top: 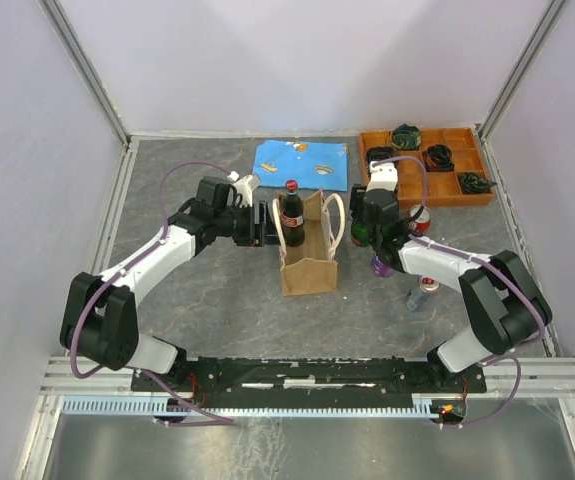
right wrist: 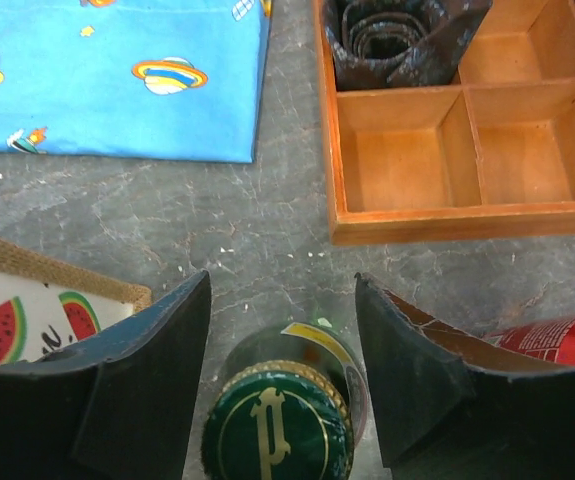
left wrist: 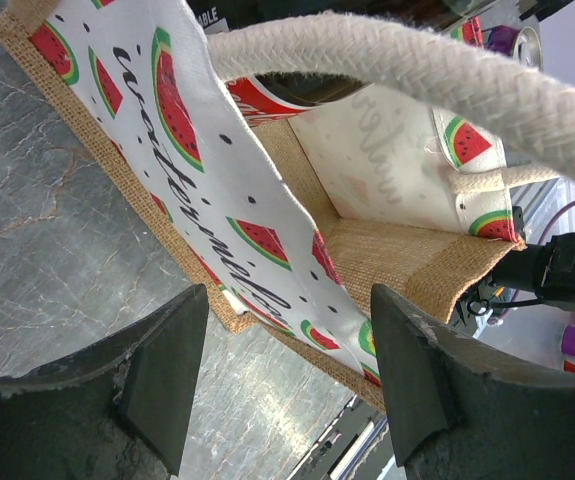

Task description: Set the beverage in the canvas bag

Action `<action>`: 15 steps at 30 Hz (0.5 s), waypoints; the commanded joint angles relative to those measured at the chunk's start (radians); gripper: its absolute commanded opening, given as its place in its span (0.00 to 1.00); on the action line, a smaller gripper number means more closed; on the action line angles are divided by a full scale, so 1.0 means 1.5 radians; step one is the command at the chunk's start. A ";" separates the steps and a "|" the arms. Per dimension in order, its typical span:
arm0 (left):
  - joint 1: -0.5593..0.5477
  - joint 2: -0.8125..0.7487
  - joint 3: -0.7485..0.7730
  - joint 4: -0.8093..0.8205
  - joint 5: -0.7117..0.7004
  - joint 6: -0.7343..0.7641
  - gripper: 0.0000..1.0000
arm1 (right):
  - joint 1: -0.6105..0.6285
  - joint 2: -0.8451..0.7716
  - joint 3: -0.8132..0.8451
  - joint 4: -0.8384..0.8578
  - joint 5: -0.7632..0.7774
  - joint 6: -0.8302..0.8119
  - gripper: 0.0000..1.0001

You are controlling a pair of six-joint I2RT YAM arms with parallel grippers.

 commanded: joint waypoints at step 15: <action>0.002 -0.001 0.027 -0.003 0.009 0.038 0.72 | -0.002 -0.039 0.040 -0.006 0.019 -0.025 0.00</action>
